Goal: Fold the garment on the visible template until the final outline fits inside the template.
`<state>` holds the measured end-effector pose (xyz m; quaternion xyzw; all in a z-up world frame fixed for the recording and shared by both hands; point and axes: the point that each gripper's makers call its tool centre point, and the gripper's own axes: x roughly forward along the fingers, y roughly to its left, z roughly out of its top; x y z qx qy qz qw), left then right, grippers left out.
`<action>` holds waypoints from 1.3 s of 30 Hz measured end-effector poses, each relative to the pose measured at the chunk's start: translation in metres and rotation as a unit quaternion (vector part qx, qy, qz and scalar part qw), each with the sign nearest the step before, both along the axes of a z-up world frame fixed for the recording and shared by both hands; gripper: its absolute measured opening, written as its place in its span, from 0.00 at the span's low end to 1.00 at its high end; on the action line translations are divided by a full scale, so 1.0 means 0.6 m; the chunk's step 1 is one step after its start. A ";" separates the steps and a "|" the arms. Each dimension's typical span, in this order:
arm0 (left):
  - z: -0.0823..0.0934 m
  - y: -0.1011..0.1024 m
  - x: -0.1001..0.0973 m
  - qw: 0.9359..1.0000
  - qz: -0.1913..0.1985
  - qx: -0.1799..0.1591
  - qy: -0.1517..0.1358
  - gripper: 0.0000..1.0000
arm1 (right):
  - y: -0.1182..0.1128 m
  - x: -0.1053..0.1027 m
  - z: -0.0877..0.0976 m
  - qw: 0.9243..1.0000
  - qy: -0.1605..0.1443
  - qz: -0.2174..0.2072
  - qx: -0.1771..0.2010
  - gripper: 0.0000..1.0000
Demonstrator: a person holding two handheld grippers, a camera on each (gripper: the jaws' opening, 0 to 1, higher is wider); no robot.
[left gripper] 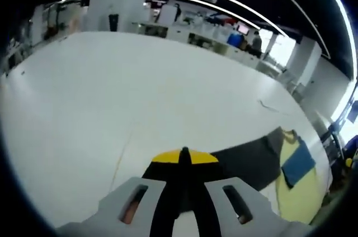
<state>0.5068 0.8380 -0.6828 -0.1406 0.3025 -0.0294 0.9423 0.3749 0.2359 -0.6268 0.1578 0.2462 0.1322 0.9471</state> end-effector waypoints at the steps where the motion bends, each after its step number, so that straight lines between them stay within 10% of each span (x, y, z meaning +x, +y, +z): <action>1: 0.007 -0.003 0.001 1.000 -0.001 -0.003 -0.005 0.00 | -0.001 -0.002 0.001 1.000 -0.001 0.000 0.000 0.96; 39: 0.208 -0.171 -0.025 0.992 -0.064 -0.056 -0.096 0.00 | -0.029 -0.065 0.033 0.999 -0.035 0.014 -0.012 1.00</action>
